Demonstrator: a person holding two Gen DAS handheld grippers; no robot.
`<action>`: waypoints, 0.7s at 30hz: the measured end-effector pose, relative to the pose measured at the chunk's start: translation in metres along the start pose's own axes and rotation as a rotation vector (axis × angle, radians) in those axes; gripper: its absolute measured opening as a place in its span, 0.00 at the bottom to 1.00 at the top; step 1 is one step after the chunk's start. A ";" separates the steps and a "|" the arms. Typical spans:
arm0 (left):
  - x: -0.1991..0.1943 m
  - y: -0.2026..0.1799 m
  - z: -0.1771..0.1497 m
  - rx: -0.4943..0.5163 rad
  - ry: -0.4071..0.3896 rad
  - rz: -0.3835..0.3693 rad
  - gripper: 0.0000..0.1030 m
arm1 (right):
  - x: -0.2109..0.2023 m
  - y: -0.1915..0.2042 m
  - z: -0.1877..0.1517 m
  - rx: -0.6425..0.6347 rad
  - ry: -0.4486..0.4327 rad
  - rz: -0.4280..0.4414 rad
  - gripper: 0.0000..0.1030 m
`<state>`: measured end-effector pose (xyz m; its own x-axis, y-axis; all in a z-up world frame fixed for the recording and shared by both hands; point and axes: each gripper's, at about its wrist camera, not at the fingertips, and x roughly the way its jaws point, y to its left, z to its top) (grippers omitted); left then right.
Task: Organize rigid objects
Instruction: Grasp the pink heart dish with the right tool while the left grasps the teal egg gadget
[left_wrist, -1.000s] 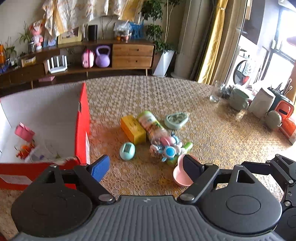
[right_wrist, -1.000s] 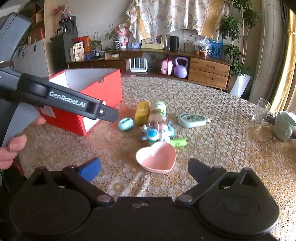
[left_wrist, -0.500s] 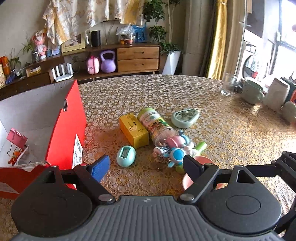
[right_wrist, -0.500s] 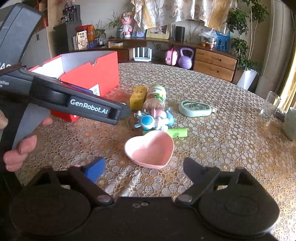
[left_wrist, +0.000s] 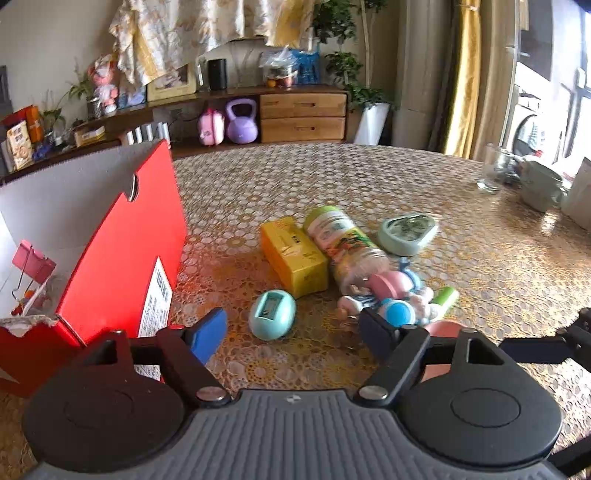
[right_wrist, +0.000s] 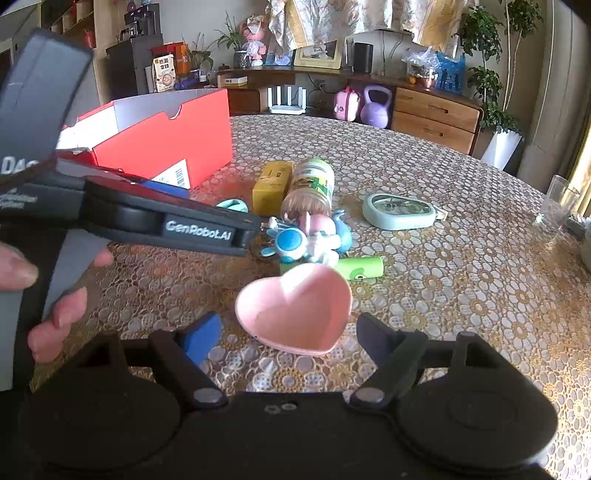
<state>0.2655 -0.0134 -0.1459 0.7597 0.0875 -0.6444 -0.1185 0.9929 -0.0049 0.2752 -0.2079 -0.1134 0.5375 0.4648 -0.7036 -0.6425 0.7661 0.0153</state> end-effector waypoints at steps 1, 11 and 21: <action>0.003 0.001 0.000 -0.009 0.008 -0.001 0.72 | 0.002 0.000 0.001 -0.001 0.002 0.001 0.77; 0.023 0.016 0.003 -0.073 0.043 0.002 0.51 | 0.017 -0.002 0.005 0.019 0.016 -0.014 0.73; 0.028 0.019 0.003 -0.045 0.042 0.002 0.39 | 0.021 0.001 0.005 0.039 0.014 -0.032 0.71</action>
<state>0.2864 0.0078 -0.1623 0.7318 0.0854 -0.6762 -0.1498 0.9880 -0.0374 0.2890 -0.1948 -0.1246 0.5494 0.4340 -0.7140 -0.6036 0.7971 0.0201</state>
